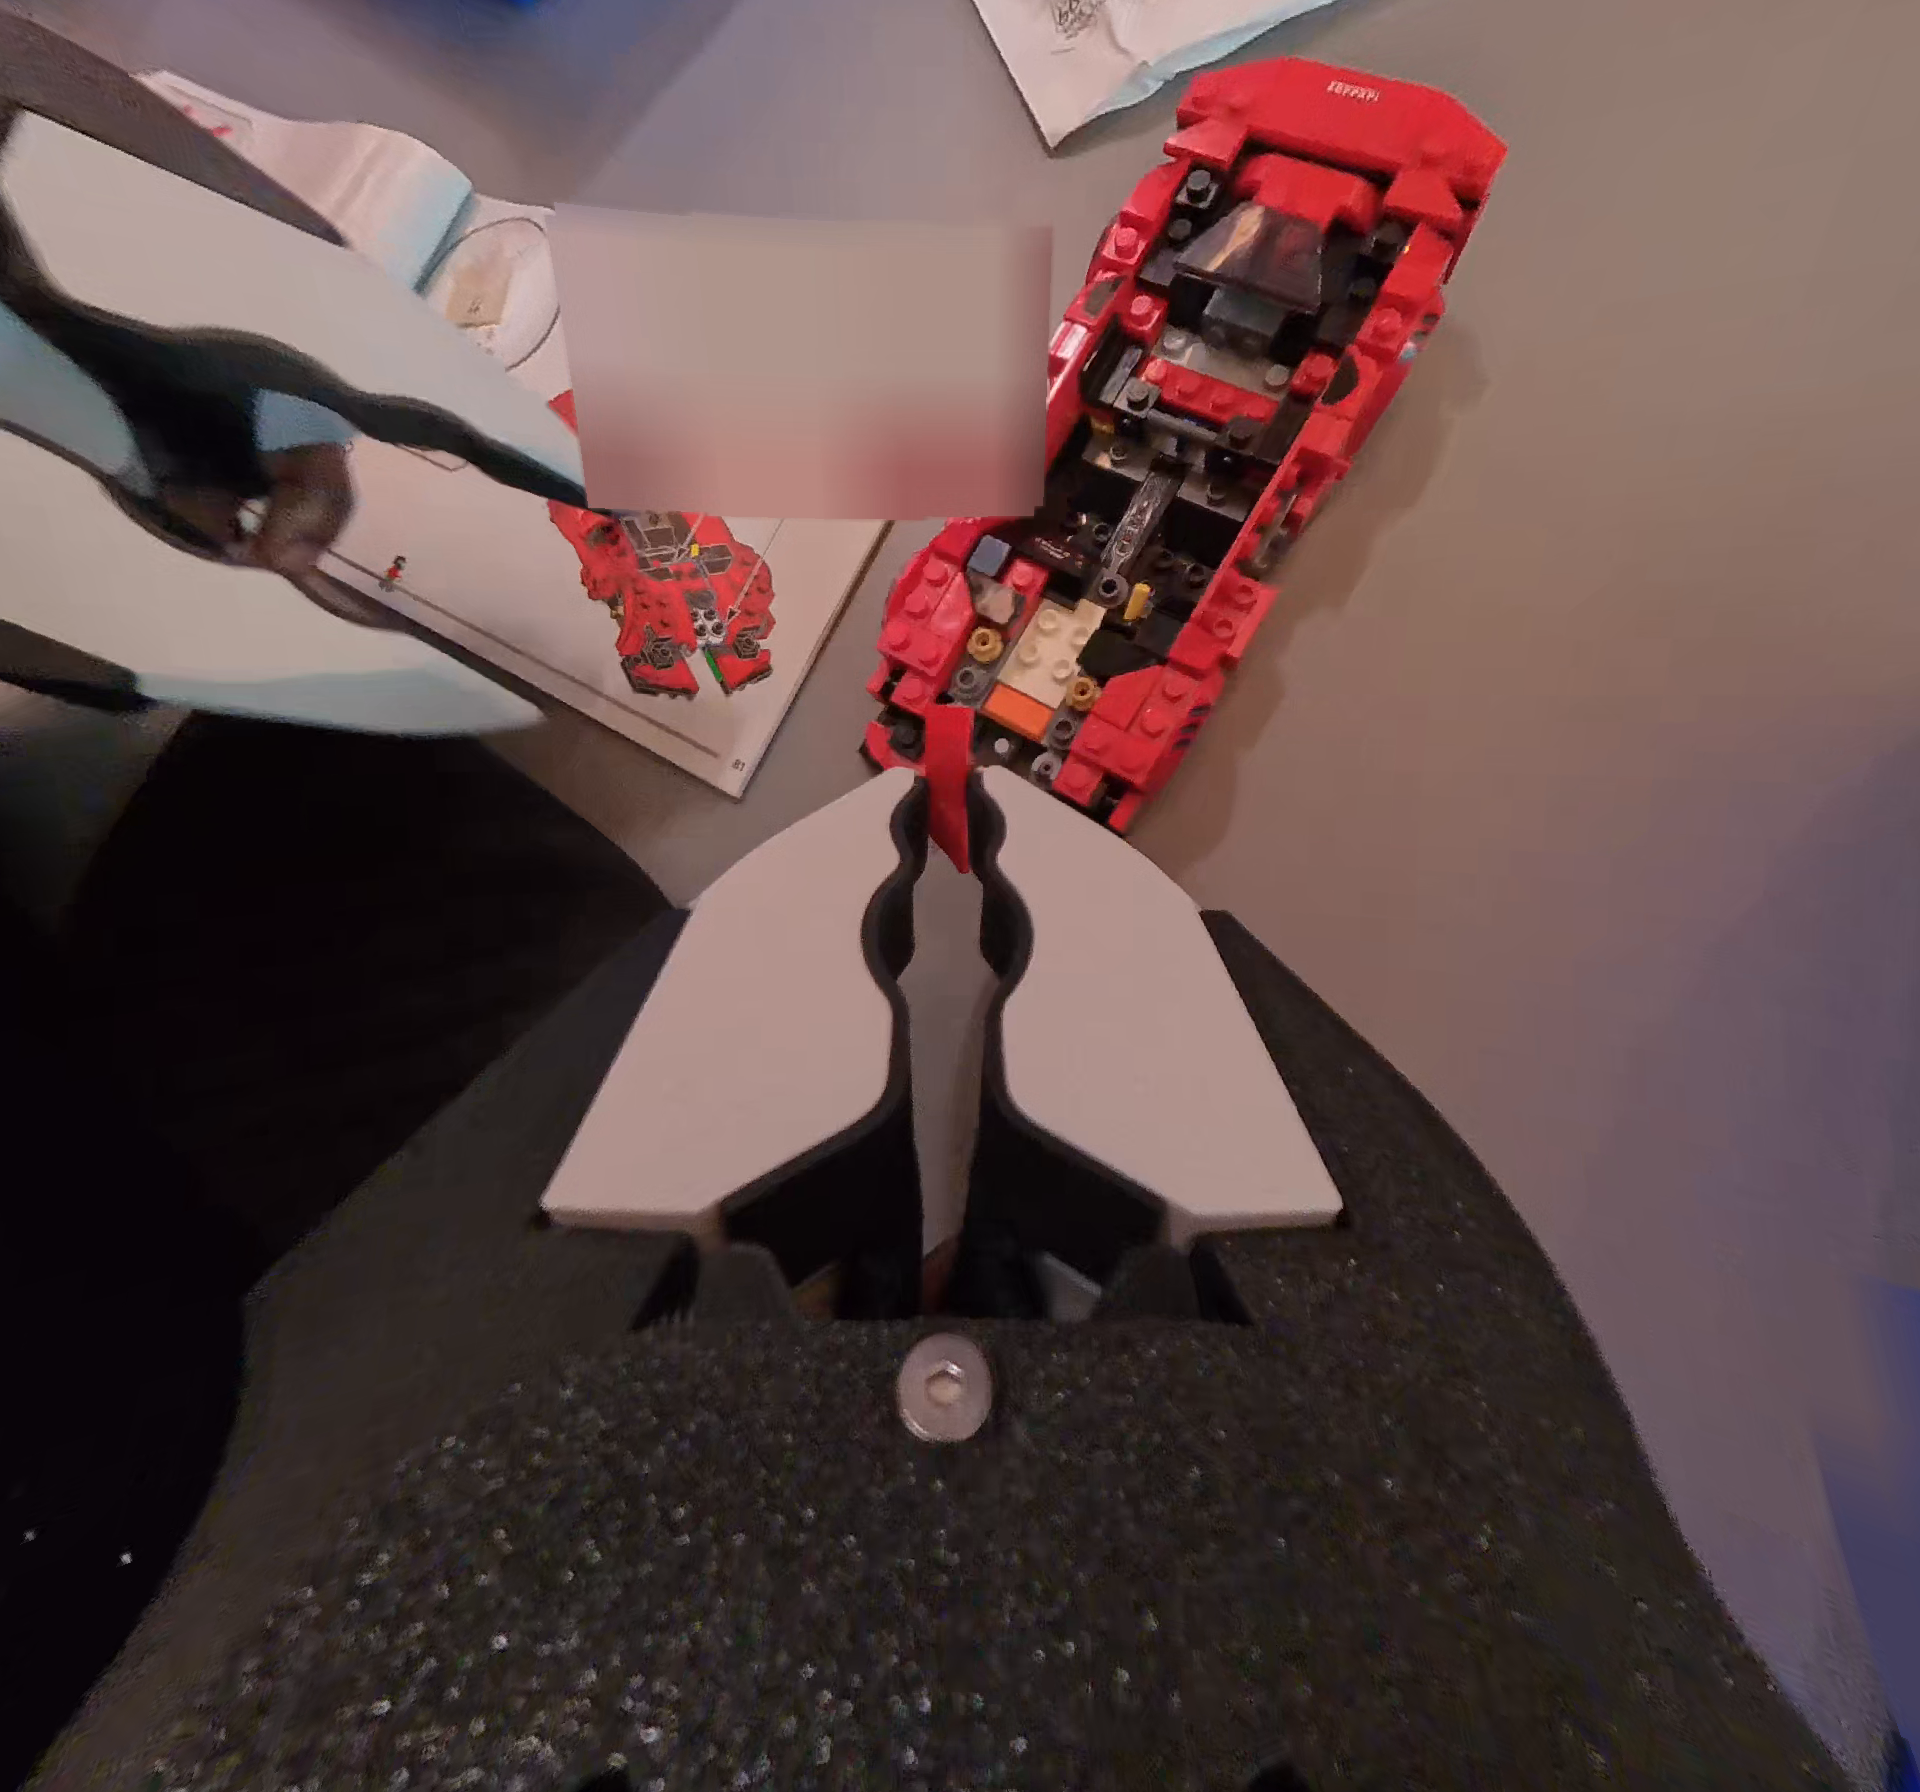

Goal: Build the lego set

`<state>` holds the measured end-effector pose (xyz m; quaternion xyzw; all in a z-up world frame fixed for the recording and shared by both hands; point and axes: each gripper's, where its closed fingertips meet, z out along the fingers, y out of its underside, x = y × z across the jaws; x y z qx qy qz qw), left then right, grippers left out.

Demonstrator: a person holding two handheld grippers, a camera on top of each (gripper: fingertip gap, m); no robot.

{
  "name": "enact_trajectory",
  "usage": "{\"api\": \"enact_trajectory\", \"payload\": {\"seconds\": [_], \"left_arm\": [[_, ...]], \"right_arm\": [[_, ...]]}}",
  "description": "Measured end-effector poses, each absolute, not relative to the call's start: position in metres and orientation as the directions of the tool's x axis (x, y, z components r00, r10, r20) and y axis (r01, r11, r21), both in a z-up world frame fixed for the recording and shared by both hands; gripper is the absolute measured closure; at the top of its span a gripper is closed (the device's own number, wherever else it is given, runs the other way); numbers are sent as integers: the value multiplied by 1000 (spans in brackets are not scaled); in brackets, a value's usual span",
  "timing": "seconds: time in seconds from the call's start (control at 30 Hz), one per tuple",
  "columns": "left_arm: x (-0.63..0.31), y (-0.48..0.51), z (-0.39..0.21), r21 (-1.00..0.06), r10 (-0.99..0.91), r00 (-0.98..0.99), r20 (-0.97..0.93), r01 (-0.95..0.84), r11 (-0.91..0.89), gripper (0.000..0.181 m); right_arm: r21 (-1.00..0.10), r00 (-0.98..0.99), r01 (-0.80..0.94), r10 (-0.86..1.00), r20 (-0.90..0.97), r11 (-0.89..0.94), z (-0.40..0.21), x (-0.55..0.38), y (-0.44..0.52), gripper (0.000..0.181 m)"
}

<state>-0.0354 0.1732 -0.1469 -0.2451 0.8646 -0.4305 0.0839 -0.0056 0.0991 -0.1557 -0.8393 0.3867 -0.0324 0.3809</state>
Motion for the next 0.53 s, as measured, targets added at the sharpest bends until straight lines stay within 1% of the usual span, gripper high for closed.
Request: {"api": "enact_trajectory", "payload": {"seconds": [0.03, 0.1, 0.17, 0.23, 0.33, 0.43, 0.5, 0.53], "left_arm": [[-31, 167, -151, -768, -496, -865, 76, -368, 524, 137], [-24, 152, -157, -756, -494, -861, 121, -403, 517, 134], [-24, 136, -160, -740, -477, -848, 231, -471, 480, 132], [-22, 128, -168, -705, -493, -818, 295, -535, 465, 132], [-15, 128, -178, -677, -536, -800, 270, -553, 485, 132], [-18, 120, -181, -674, -519, -813, 266, -541, 503, 132], [-23, 110, -179, -679, -484, -824, 295, -537, 500, 133], [-27, 104, -178, -681, -462, -829, 314, -536, 499, 135]], "right_arm": [[-666, 696, -630, -670, -256, -400, -157, -4, 100, 174], [-668, 690, -642, -664, -289, -376, -159, -3, 101, 174], [-669, 683, -650, -661, -309, -359, -160, -2, 103, 174], [-667, 677, -658, -661, -322, -349, -162, -1, 102, 174], [-668, 676, -660, -661, -326, -344, -163, 0, 101, 174], [-666, 667, -669, -663, -340, -332, -164, 2, 100, 174], [-667, 660, -686, -636, -399, -293, -160, 2, 102, 174], [-668, 654, -701, -598, -464, -248, -155, 0, 104, 174]]}}
